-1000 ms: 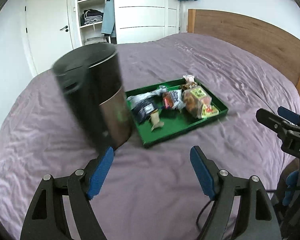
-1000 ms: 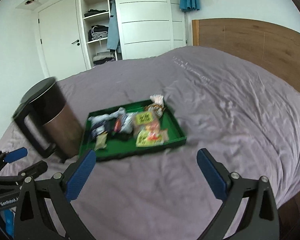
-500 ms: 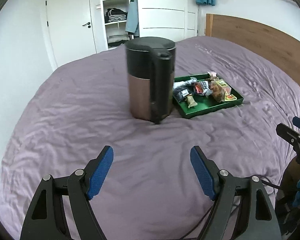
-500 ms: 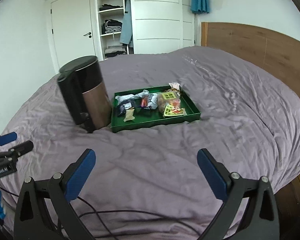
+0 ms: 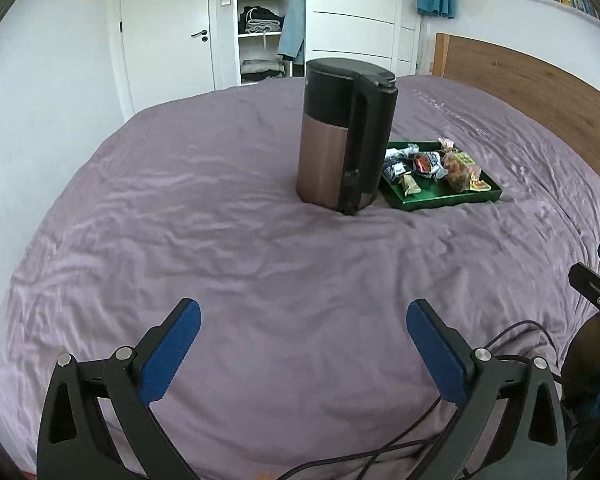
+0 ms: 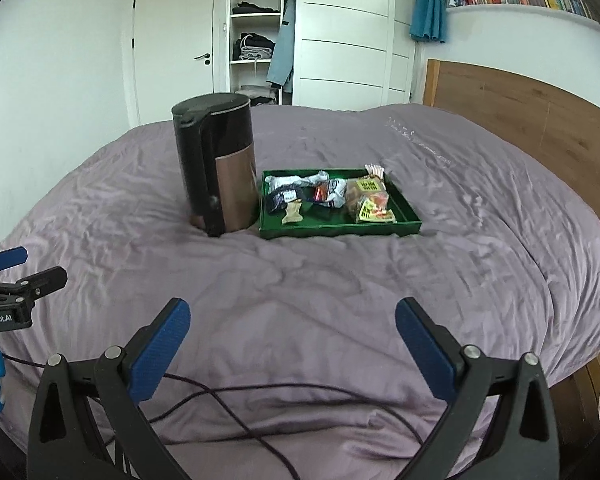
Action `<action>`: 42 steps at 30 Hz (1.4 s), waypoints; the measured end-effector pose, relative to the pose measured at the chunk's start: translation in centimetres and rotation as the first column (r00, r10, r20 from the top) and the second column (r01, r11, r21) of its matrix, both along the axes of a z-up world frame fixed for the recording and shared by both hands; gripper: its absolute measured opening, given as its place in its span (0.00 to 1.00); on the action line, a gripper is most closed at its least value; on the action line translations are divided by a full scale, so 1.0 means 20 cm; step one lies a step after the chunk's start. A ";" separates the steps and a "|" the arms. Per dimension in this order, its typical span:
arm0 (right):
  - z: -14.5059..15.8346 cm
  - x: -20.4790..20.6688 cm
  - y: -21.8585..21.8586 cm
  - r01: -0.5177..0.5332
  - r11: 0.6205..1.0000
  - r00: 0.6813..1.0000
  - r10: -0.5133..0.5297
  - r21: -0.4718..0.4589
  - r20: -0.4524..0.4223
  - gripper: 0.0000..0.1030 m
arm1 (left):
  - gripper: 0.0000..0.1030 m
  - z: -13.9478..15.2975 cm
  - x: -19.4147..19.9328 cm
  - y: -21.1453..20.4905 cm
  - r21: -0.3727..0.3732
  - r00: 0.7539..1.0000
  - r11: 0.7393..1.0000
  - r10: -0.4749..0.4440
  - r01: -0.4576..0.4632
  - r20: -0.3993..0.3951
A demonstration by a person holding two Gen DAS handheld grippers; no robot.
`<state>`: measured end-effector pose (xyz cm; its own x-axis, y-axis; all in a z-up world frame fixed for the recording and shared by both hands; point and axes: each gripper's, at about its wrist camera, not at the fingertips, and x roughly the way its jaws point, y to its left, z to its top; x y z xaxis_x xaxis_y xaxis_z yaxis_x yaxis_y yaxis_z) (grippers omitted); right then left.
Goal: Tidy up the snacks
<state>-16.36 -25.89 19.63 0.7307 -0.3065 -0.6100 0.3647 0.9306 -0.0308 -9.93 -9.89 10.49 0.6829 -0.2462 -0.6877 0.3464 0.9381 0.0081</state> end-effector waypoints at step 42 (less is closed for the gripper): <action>-0.33 0.10 -0.44 0.080 0.997 0.994 -0.079 0.018 -0.071 1.00 | 0.98 -0.22 0.17 -0.05 0.025 0.987 0.994 -0.104 0.108 -0.125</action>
